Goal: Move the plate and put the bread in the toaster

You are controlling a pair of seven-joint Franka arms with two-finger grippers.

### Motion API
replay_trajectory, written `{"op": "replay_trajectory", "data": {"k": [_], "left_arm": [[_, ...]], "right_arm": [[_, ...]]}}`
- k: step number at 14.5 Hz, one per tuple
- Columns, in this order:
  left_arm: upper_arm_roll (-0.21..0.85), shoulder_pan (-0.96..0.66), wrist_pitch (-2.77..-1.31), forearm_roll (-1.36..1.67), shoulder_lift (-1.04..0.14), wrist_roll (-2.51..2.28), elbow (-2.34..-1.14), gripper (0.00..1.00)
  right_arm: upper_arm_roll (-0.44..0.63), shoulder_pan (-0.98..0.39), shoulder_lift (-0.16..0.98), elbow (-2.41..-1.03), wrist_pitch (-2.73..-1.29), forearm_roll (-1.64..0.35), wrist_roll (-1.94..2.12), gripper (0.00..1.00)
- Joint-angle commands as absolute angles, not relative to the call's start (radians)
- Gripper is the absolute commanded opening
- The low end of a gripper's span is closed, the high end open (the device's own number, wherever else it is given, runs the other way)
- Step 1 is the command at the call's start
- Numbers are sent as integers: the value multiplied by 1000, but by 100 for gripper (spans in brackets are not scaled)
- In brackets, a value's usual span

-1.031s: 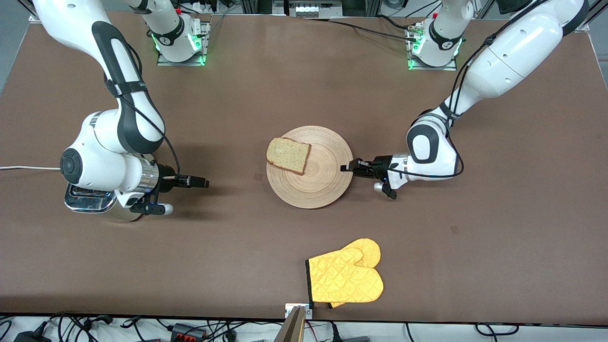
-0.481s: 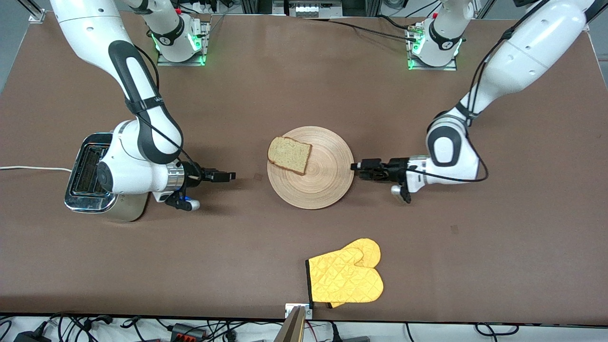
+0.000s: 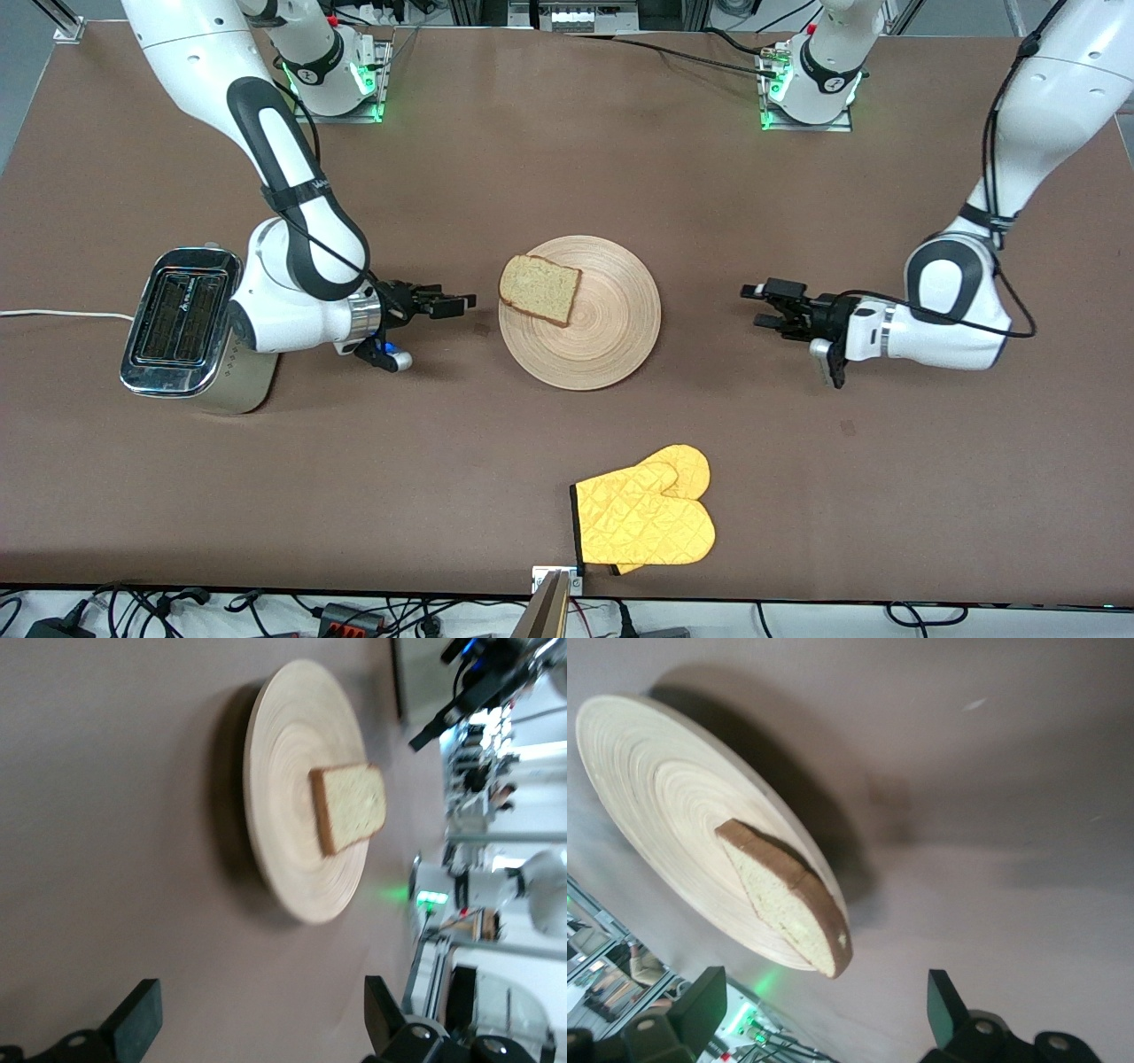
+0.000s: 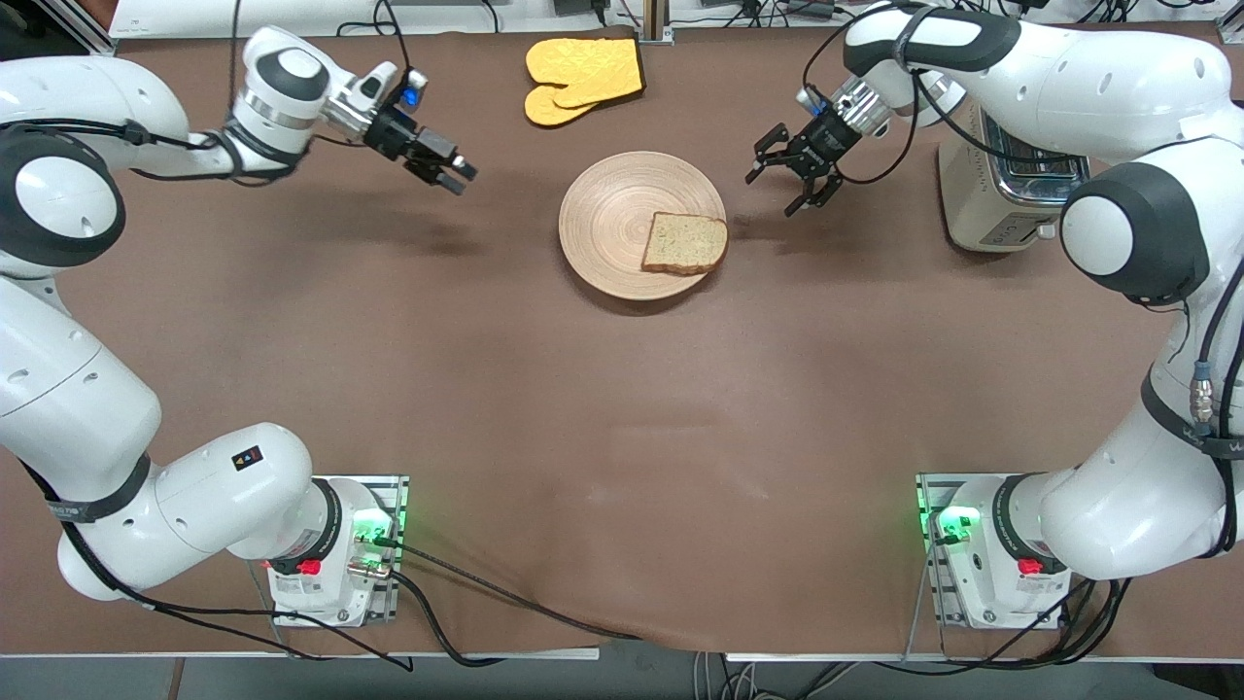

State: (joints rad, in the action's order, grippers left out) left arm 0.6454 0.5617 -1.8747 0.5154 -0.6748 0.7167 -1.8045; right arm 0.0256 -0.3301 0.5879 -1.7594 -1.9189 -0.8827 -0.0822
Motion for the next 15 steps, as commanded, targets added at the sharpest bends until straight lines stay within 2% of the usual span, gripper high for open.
{"op": "replay_trajectory", "data": {"k": [1, 4, 8, 11, 15], "left_arm": [[641, 560, -1735, 311, -638, 626, -1700, 100], [657, 531, -1512, 47, -623, 441, -1533, 100], [658, 439, -1315, -128, -583, 177, -1333, 100], [660, 411, -1305, -178, -525, 9, -1299, 100], [658, 408, -1305, -236, -448, 12, -1276, 100]], "right_arm": [[31, -348, 601, -1772, -1925, -954, -91, 100], [31, -388, 614, -1775, -1931, -959, -92, 100], [31, -413, 644, -1775, -1928, -977, -91, 100], [31, -422, 657, -1772, -1930, -979, -91, 99], [31, -440, 661, -1767, -1934, -1002, -91, 89]]}}
